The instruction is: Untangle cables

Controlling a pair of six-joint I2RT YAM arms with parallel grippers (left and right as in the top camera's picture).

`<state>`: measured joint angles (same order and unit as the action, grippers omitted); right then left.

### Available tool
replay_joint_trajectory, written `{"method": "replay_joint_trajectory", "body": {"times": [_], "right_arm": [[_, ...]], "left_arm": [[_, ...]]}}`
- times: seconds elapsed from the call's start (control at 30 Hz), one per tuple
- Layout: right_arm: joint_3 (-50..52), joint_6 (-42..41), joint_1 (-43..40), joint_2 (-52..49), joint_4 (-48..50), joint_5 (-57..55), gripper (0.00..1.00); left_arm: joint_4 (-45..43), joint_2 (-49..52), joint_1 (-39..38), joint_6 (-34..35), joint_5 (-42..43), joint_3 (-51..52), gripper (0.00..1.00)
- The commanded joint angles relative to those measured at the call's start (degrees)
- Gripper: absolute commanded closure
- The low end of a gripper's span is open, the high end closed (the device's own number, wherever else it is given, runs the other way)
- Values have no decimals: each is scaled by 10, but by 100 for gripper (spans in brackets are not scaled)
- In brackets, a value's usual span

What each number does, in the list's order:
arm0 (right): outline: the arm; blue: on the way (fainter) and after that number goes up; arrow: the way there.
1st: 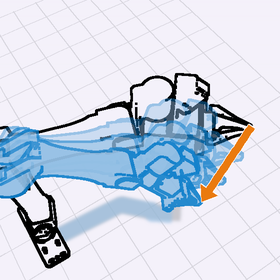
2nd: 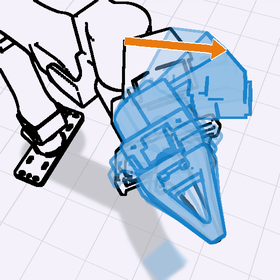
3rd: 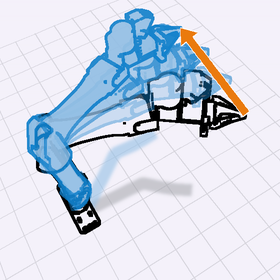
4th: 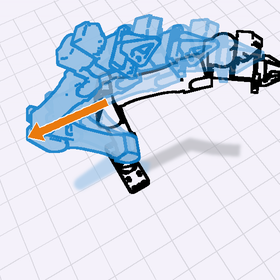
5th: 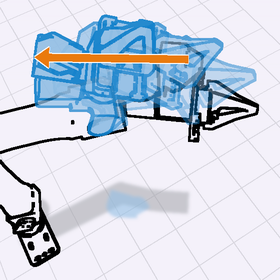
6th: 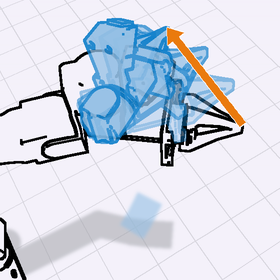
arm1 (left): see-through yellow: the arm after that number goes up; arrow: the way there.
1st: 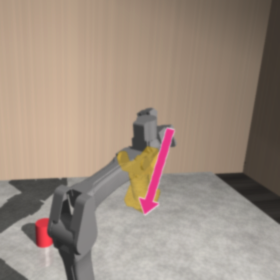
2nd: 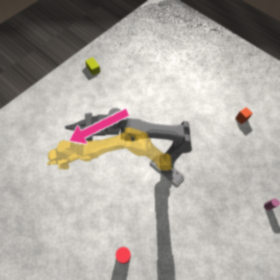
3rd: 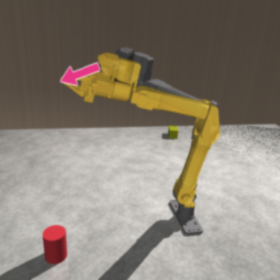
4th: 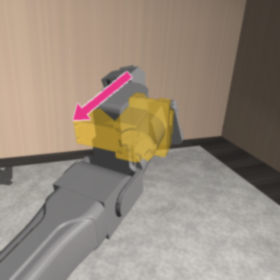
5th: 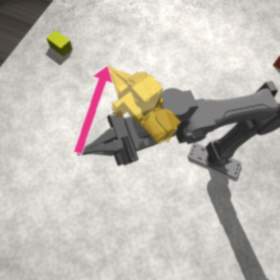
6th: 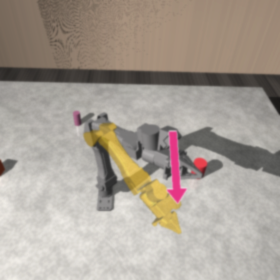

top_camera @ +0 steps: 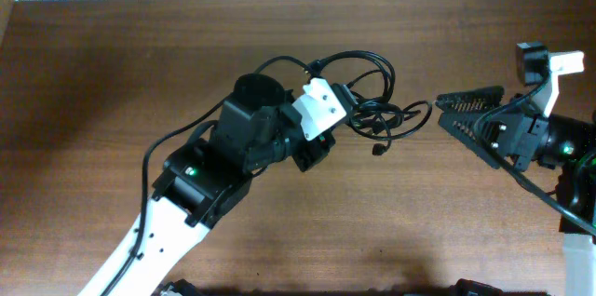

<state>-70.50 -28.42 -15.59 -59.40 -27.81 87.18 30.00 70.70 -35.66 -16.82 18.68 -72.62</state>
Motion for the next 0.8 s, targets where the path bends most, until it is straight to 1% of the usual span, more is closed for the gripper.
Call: {"method": "replay_joint_trajectory", "body": {"times": [0.0,0.1,0.2,0.33,0.4,0.53,0.77], "right_arm": [[-5,-10,38,12,2,17,22],[-5,-12,68,10,-3,1,22],[-5,-45,85,9,-7,-37,21],[-5,-55,86,9,-7,-79,21],[-5,-77,86,9,-7,-109,20],[-5,-96,86,9,-6,-121,20],[-5,-96,86,8,-12,-125,21]], "left_arm": [[-36,22,0,-30,11,-2,100],[-67,28,-5,-30,10,-2,100],[-101,28,-11,-30,10,-2,100],[-111,28,-12,-30,11,-2,100],[-111,28,-21,-31,11,-2,100],[-113,29,-47,-55,11,-2,100],[-136,29,-75,-61,11,-2,100]]}}
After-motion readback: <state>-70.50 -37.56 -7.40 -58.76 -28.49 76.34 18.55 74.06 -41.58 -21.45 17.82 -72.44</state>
